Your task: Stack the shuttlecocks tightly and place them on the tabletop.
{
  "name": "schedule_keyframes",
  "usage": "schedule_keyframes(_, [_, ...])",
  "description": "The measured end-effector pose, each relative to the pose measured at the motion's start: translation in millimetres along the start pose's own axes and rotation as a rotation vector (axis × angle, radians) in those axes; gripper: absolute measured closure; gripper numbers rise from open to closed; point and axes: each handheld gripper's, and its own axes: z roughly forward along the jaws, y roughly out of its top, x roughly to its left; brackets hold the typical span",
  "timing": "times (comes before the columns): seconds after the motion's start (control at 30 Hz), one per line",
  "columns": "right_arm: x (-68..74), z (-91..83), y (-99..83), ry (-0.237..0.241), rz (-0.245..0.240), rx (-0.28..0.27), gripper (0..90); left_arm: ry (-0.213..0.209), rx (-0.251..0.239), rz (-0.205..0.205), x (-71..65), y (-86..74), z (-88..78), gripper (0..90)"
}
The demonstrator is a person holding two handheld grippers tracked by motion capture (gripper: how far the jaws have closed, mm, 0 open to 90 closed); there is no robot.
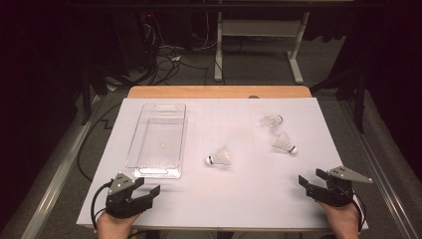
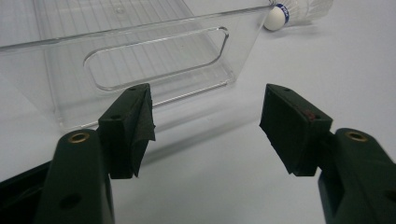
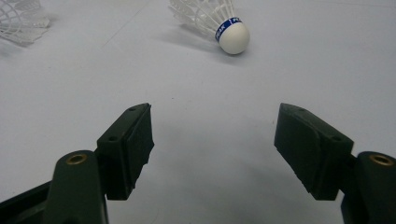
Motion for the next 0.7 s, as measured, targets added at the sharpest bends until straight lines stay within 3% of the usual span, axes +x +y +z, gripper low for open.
schedule_keyframes(0.37, [0.3, 0.3, -0.1, 0.003, -0.001, 0.002, 28.6, -0.001, 0.016, 0.032, -11.2, 1.4, 6.0, 34.9])
schedule_keyframes(0.7, [2.2, 1.5, 0.1, 0.009, -0.01, 0.006, 28.6, -0.027, 0.032, 0.04, -19.1, 3.9, 9.4, 35.7])
